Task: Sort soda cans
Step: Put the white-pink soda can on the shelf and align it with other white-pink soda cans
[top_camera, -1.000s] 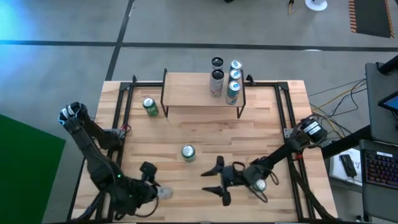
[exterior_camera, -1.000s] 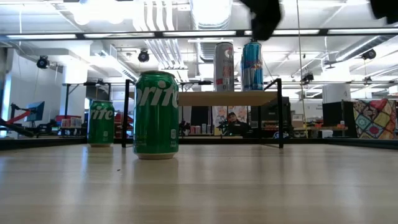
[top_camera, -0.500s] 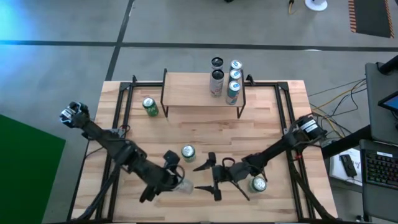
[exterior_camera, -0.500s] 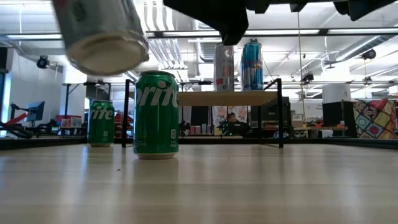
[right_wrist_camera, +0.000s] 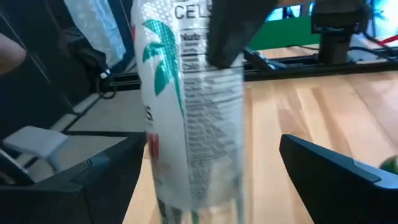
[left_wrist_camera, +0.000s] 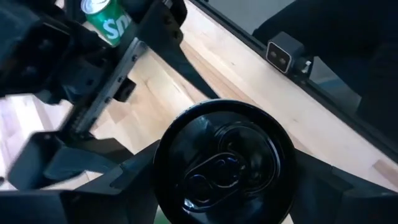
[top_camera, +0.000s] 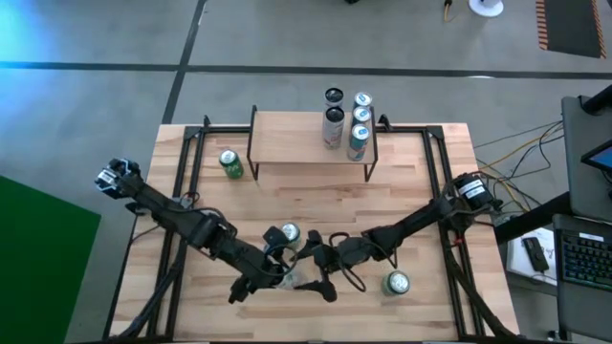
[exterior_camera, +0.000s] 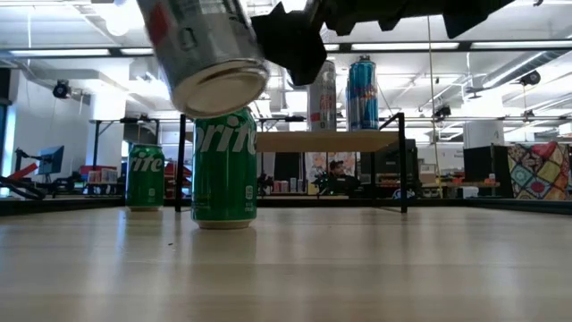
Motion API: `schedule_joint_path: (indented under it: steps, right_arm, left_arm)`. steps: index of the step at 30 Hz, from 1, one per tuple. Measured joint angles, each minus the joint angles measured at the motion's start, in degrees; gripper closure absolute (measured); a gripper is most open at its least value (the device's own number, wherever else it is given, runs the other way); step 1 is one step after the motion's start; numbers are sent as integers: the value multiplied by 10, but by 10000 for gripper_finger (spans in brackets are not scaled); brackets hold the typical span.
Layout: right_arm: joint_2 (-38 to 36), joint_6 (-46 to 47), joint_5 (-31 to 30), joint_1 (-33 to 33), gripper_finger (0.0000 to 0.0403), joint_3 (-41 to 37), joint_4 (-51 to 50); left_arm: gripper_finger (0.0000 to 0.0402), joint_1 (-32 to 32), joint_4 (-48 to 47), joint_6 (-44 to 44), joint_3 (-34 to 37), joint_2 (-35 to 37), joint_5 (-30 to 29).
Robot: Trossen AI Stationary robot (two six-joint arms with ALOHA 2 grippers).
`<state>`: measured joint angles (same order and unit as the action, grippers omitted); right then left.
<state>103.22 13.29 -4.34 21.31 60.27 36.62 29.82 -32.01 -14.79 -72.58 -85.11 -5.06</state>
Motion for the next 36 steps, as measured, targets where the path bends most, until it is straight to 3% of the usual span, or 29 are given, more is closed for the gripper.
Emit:
schedule_joint_path:
  steps: [5,12,20,26,31,36]
  right_arm:
    - [0,2,53,-3,37,1,-7]
    - [0,0,28,-4,41,0,-9]
    - [0,-4,21,-4,109,0,-11]
    - [0,-4,-11,-5,159,-4,-13]
    - [0,-8,-92,-10,151,-22,-22]
    - [-21,-26,-168,-10,146,-63,34]
  left_arm:
    - [147,-15,2,-12,0,0,0]
    - [147,-37,17,-34,0,-3,15]
    - [145,-48,30,-41,0,-3,19]
    - [114,-48,36,-19,-1,-3,15]
    - [70,-49,10,5,-19,2,-41]
    - [42,-55,-4,31,-16,24,-80]
